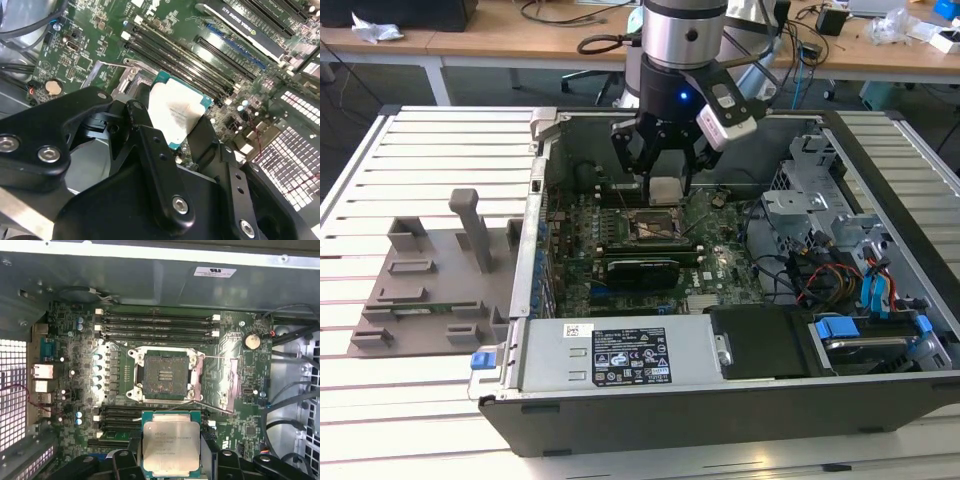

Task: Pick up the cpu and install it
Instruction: 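Pick up the cpu and move it towards the insertion slot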

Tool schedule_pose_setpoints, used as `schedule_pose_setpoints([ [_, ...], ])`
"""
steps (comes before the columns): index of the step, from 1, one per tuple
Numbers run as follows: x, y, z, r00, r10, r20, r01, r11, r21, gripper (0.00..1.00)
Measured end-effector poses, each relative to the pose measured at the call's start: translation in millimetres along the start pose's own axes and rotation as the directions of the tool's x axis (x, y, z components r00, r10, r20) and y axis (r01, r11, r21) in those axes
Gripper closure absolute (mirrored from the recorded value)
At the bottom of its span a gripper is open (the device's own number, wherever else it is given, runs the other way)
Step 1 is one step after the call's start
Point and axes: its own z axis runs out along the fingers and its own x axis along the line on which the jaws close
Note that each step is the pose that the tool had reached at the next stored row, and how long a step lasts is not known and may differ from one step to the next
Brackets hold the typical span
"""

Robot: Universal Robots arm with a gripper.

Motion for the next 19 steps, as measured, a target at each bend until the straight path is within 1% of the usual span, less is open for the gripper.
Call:
schedule_pose_setpoints([
  [1,0.1,0.2,2.0,1.0000,0.000,0.0000,0.000,1.0000,0.0000,0.45],
  [5,0.2,0.3,5.2,1.0000,0.000,-0.0001,0.000,1.0000,0.0001,0.45],
  [7,0.2,0.4,7.8,1.0000,0.000,-0.0001,0.000,1.0000,0.0001,0.45],
  [13,0.2,0.5,12.9,1.0000,0.000,0.0000,0.000,1.0000,0.0000,0.45],
  [19,-0.5,0.8,16.7,1.0000,0.000,0.0000,0.000,1.0000,0.0000,0.45],
])
